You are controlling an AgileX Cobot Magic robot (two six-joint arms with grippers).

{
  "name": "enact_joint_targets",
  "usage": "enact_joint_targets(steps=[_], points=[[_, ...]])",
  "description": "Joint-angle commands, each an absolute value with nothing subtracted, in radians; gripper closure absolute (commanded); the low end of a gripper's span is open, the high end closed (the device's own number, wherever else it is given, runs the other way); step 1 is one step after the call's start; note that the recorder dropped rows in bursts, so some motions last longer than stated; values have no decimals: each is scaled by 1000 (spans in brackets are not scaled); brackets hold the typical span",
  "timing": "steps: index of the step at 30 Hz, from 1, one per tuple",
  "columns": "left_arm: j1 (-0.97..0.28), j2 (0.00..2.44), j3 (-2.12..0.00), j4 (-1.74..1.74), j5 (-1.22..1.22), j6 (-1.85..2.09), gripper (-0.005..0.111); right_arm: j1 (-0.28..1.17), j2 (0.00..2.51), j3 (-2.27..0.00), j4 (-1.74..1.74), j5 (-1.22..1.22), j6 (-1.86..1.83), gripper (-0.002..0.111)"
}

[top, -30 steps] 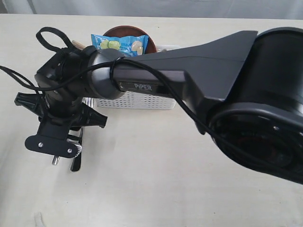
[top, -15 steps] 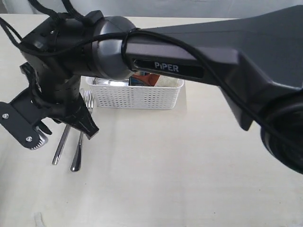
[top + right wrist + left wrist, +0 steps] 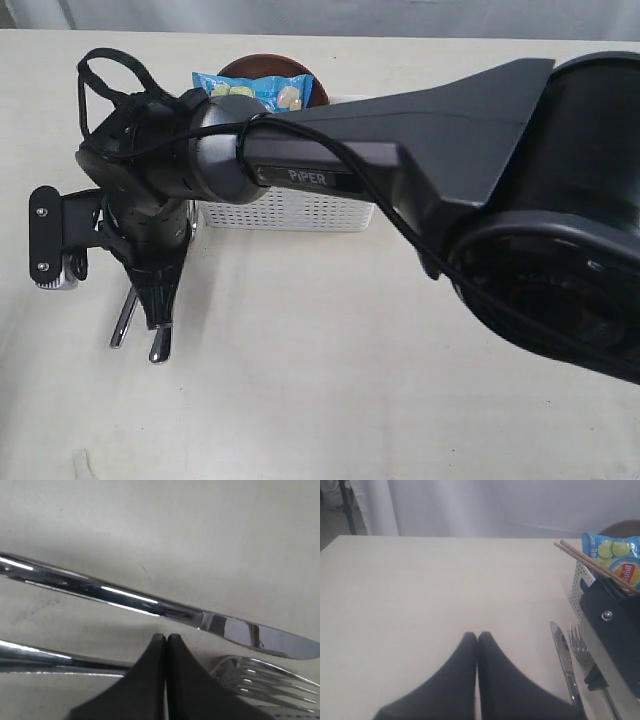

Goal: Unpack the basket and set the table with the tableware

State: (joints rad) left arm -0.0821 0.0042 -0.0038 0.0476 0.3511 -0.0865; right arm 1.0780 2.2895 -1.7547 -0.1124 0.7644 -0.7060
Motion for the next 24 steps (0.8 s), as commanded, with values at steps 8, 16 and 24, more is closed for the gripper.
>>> enact_joint_targets(steps=[8,16,24], points=[[-79,0,0,55,343,-83,107,1072,2287,-1755,-126,716,-702,109],[-79,0,0,55,343,-83,107,1072,2313,-1755,-126,716,-694,109],[-79,0,0,55,343,-83,107,1072,2323,-1755,-185,689,-631,109]])
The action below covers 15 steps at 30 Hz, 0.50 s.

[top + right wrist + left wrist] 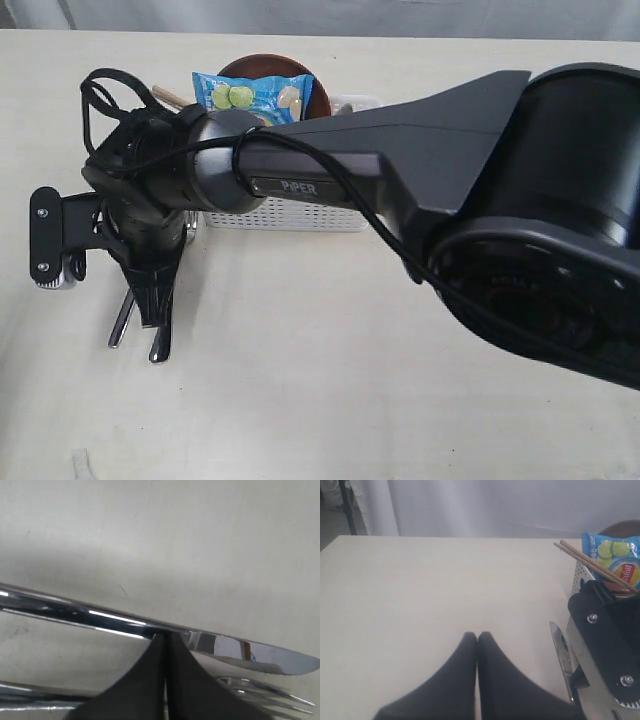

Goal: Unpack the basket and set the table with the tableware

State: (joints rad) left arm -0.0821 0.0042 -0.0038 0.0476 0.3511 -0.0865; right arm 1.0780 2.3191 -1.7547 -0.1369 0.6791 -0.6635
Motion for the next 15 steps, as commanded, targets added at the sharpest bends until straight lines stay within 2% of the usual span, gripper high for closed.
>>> enact_joint_targets(steps=[1,6,15], points=[[-79,0,0,55,343,-83,107,1072,2329,-1755,-185,686,-624,109],[-79,0,0,55,343,-83,107,1072,2337,-1763,-189,625,-615,109],[-79,0,0,55,343,-83,107,1072,2338,-1836,-238,678,-560,109]])
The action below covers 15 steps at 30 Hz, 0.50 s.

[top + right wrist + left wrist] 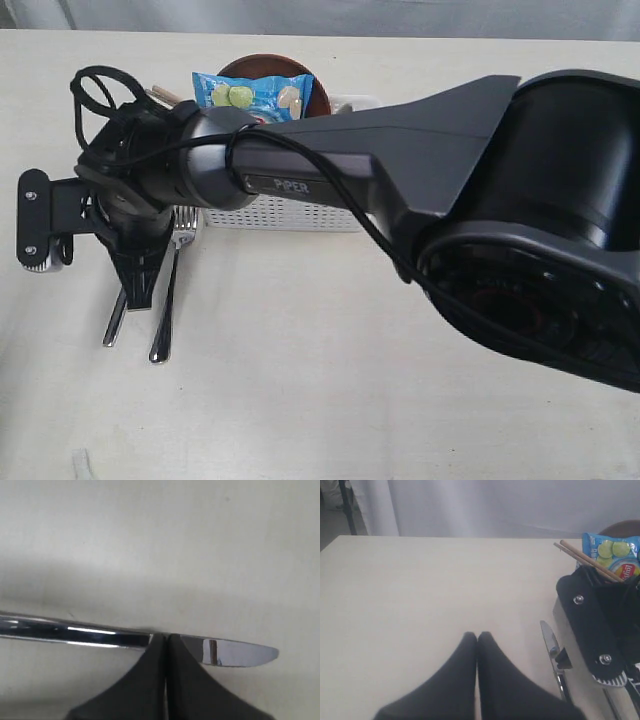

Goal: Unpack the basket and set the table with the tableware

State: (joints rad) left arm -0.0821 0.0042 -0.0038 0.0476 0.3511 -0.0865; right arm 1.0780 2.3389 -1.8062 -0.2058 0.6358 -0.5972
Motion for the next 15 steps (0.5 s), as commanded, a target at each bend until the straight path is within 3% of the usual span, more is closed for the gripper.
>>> enact_joint_targets(steps=[1,8,15], points=[[-79,0,0,55,343,-83,107,1072,2338,-1848,-274,704,-514,109],[-79,0,0,55,343,-83,107,1054,2324,-1882,-356,937,-388,109],[-79,0,0,55,343,-83,107,1033,2309,-1880,-233,997,-412,109]])
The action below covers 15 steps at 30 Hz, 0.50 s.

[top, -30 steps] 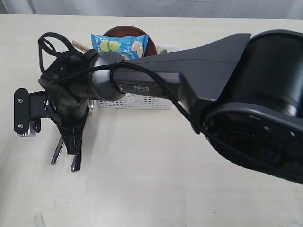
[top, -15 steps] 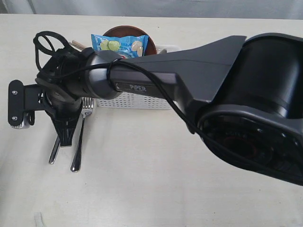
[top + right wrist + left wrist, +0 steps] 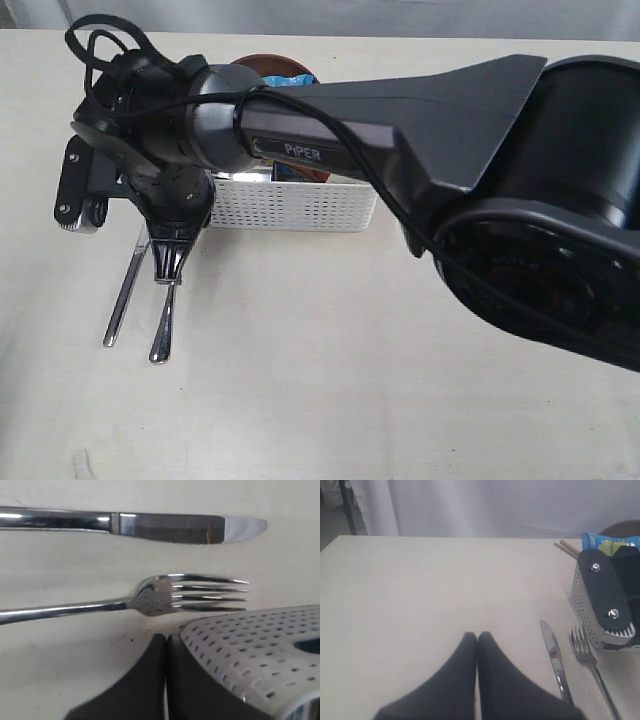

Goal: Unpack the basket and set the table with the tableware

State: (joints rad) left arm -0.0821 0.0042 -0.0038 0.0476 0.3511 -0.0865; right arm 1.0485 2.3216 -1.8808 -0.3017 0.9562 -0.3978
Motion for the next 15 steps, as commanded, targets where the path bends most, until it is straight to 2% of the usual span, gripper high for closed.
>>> enact_joint_targets(steps=[1,15], points=[[-79,0,0,55,343,-83,107,1025,2318,-1880,-202,1006,-427,109],[-79,0,0,55,343,-83,107,1015,2358,-1880,-139,965,-468,109]])
